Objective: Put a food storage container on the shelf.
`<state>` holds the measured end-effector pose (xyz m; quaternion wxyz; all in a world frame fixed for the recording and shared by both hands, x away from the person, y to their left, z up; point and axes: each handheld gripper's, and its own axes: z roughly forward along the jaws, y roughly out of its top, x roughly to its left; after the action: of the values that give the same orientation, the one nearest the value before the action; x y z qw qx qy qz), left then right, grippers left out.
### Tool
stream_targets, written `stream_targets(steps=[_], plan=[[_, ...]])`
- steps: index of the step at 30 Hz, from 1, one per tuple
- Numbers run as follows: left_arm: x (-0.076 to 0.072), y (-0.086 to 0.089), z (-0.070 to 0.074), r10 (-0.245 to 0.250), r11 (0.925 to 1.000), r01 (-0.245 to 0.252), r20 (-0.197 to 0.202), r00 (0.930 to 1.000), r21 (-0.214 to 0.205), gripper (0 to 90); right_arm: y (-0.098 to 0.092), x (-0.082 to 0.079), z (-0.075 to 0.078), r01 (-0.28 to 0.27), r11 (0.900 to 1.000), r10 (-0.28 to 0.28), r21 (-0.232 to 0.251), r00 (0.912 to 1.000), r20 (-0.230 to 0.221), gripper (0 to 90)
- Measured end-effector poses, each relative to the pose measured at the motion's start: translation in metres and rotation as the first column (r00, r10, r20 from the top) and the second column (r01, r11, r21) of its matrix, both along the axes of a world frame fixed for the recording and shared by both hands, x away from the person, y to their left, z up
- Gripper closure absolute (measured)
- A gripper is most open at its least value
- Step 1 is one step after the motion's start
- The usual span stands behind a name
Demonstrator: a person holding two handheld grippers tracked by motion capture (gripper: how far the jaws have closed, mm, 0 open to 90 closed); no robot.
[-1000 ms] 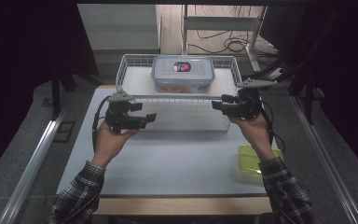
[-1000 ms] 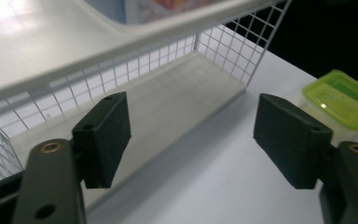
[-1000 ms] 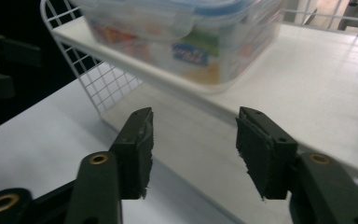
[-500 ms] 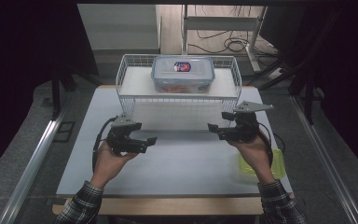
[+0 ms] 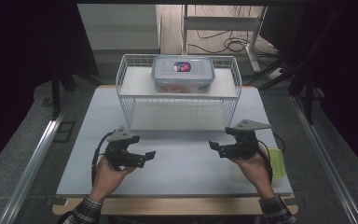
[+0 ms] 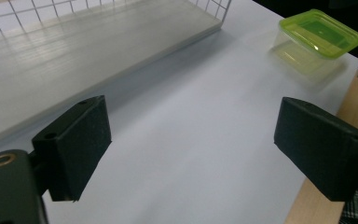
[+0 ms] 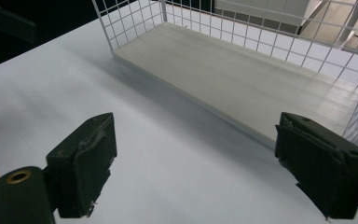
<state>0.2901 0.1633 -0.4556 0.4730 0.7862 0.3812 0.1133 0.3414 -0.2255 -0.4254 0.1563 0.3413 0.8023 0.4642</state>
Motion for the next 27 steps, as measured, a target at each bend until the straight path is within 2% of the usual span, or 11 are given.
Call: stream_targets(steps=[2, 7, 11, 14, 19, 24, 27], plan=[[-0.004, 0.001, -0.003, 0.008, 0.9999, -0.008, 0.002, 1.0, -0.007, 8.8, 0.0, -0.003, -0.004, 0.014, 0.9999, -0.014, 0.004, 0.9999, 0.007, 9.8], [-0.013, 0.006, -0.014, 0.023, 0.9993, -0.023, 0.004, 0.9997, -0.029, 5.8, 0.002, -0.012, -0.011, 0.008, 1.0, -0.008, 0.001, 0.9998, 0.02, 7.3], [-0.02, 0.006, -0.024, 0.05, 0.9986, -0.05, 0.032, 0.9982, 0.015, 4.0, 0.002, -0.02, -0.018, -0.002, 1.0, 0.002, 0.005, 0.9998, 0.017, 7.0], [-0.024, 0.006, -0.031, 0.059, 0.9972, -0.061, 0.036, 0.9976, 0.044, 3.5, 0.004, -0.026, -0.024, -0.006, 1.0, 0.006, -0.002, 0.9999, 0.013, 6.8], [-0.028, 0.006, -0.039, 0.064, 0.9956, -0.066, 0.036, 0.9973, 0.065, 3.2, 0.006, -0.031, -0.037, -0.014, 0.9997, 0.014, -0.02, 0.9999, -0.006, 6.6], [-0.032, 0.004, -0.046, 0.059, 0.9922, -0.064, 0.044, 0.9973, 0.107, 3.2, 0.007, -0.035, -0.048, -0.023, 0.9986, 0.022, -0.048, 0.9994, -0.027, 6.6], [-0.033, 0.004, -0.05, 0.047, 0.9931, -0.051, 0.034, 0.9983, 0.106, 3.3, 0.006, -0.037, -0.052, -0.023, 0.998, 0.02, -0.059, 0.9992, -0.035, 6.6]])
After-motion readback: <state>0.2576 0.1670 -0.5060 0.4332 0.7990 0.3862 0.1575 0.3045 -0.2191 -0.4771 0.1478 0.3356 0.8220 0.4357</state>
